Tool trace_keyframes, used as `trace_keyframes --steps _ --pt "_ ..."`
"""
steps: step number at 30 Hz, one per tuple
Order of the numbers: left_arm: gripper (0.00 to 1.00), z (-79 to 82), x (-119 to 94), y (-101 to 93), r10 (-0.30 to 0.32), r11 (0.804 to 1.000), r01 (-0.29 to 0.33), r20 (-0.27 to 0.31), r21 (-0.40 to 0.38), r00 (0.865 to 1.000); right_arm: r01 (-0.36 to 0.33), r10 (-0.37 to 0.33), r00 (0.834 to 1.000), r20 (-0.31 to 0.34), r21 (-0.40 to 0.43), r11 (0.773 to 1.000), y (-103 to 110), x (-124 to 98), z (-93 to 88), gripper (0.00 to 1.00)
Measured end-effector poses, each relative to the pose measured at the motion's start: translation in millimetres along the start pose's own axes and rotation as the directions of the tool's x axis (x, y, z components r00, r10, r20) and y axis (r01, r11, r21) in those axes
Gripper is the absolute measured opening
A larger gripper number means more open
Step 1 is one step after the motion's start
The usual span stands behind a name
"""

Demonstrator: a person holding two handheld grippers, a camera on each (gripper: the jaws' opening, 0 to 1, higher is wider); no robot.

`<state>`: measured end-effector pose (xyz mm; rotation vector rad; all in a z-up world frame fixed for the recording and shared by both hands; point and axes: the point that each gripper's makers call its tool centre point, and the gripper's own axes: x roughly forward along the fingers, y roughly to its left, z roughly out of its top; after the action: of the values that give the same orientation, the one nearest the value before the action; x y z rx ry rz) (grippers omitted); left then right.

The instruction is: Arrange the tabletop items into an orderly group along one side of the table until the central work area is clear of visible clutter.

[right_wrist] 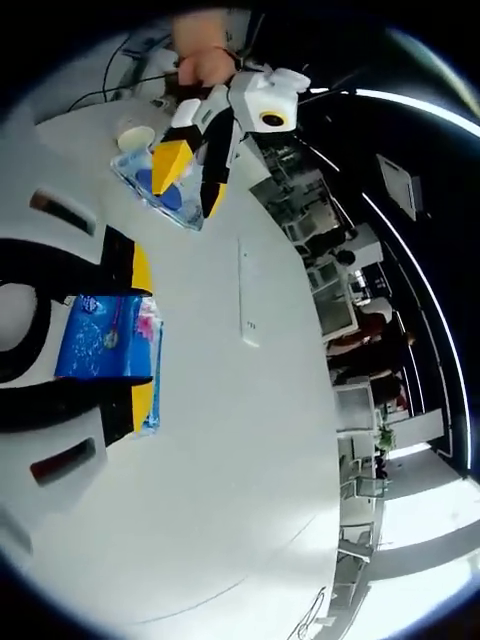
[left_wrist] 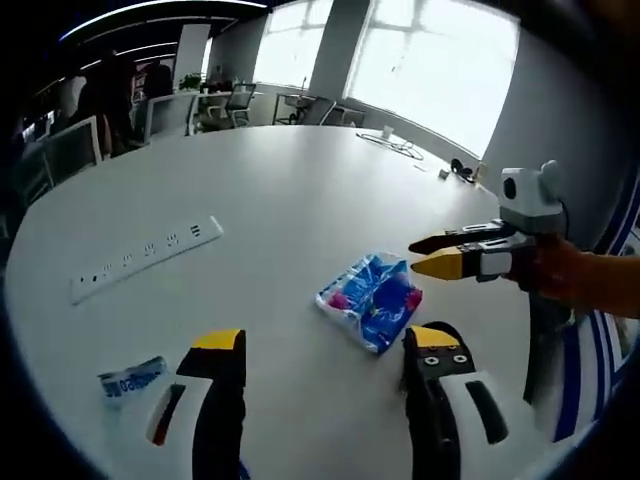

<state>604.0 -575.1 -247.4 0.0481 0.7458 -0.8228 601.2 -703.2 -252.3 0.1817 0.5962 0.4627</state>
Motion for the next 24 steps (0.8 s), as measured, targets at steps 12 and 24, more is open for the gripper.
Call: trace_keyframes --steps 12,24 --pt "0.67 -1.3 -40.2 14.6 0.060 0.997 -0.058 0.048 -0.044 0.997 -0.089 0.088 0.996 -0.016 -0.060 0.994 37.4 10.1 12.5 0.31" --pt "0.68 -14.3 -81.6 30.4 0.129 0.988 -0.122 0.074 -0.092 0.989 -0.154 0.152 0.988 -0.027 -0.100 0.983 64.4 19.6 22.5 0.33"
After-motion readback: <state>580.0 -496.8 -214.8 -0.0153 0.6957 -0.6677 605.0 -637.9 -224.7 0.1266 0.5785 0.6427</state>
